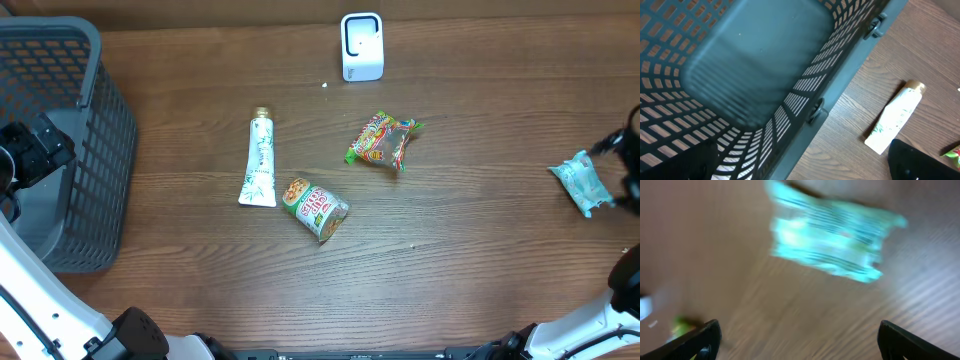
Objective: Scan the item barcode
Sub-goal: 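Carry the wipes pack to the right and release it on table, then reach the right gripper to the Haribo gummy bag and grasp it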
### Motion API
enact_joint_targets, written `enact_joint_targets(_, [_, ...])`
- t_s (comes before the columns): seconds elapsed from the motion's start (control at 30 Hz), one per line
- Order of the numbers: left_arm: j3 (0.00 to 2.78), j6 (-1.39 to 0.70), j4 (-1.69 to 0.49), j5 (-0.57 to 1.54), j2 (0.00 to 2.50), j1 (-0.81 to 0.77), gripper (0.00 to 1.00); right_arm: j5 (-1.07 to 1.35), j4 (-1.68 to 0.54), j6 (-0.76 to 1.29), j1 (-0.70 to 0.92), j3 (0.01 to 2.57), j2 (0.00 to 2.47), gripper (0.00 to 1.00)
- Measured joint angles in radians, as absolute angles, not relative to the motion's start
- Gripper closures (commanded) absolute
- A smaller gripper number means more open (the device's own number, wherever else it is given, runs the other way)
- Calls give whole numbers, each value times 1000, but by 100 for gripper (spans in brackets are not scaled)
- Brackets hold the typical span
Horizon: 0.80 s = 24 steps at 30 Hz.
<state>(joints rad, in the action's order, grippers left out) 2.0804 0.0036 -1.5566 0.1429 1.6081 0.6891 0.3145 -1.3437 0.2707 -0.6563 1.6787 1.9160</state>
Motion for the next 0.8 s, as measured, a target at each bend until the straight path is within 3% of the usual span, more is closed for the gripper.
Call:
enact_joint_targets(0.13, [2080,4,-1557,143,1608,689,0,427,-1352,194,-592,1785,1903,0])
enact_joint_targets(0.37, [2080,4,-1557,143,1608,689,0,524,-1237,147,-312,1778,1898,0])
enact_joint_targets(0.57, [2080,4,-1556,143,1608,689,1,506,-1121,164,-49,1769,1913,2])
enact_joint_targets(0.8, [2080,4,-1557,143,1608,689,0,391,-1084,171,134,1765,1956,6])
